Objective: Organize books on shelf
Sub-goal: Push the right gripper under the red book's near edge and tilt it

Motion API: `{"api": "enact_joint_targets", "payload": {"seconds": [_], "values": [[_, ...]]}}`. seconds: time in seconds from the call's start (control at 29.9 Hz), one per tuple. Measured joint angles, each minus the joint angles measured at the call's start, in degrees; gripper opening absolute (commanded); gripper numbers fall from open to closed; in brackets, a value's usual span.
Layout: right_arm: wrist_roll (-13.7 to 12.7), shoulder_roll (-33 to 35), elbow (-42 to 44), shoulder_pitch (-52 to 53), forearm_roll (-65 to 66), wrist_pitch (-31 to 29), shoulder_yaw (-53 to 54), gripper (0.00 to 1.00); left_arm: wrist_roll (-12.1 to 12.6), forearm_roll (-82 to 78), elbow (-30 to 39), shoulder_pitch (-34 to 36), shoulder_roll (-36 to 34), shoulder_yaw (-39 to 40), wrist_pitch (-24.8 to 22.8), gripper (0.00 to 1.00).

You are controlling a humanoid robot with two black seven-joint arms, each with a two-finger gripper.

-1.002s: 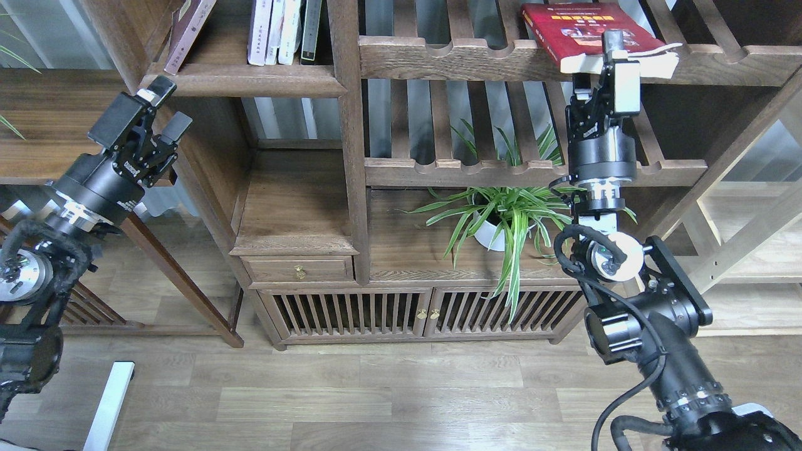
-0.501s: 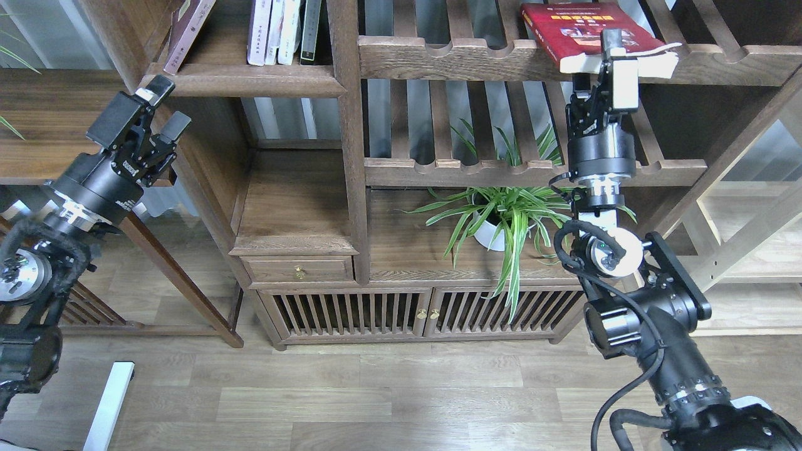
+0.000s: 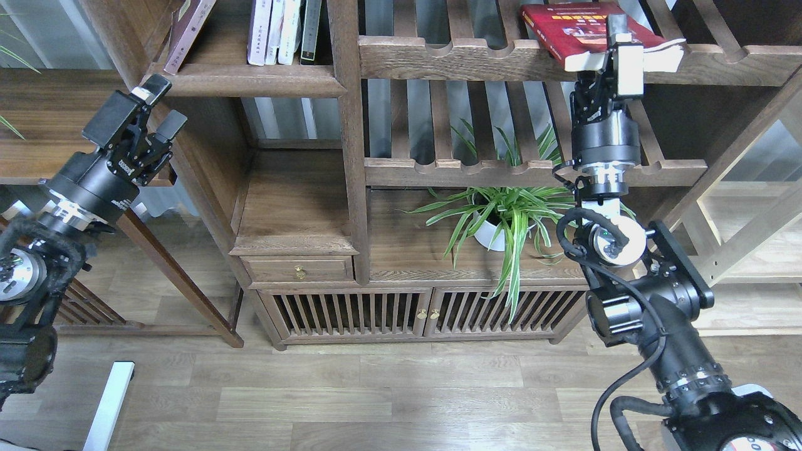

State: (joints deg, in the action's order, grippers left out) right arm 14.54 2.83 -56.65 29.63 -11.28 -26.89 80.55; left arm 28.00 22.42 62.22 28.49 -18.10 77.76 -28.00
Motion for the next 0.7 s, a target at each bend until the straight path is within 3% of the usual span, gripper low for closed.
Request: {"api": "enact_joint_targets", "payload": {"seconds": [0.27, 0.53, 0.7], "values": [[0.02, -0.23, -0.03, 0.45, -0.06, 5.96, 0.13, 0.92, 0.00, 0.08, 0.01, -0.01, -0.34, 0.29, 0.00, 0.99], [0.30, 0.19, -0.13, 0.53, -0.06, 4.71, 1.16, 0.65, 0.00, 0.17, 0.05, -0.01, -0.36, 0.37, 0.00, 0.99], [0.48, 0.10, -0.29, 0.61, -0.06, 2.00, 1.43, 0.61, 0.00, 0.18, 0.10, -0.01, -0.36, 0.36, 0.00, 0.99]]}}
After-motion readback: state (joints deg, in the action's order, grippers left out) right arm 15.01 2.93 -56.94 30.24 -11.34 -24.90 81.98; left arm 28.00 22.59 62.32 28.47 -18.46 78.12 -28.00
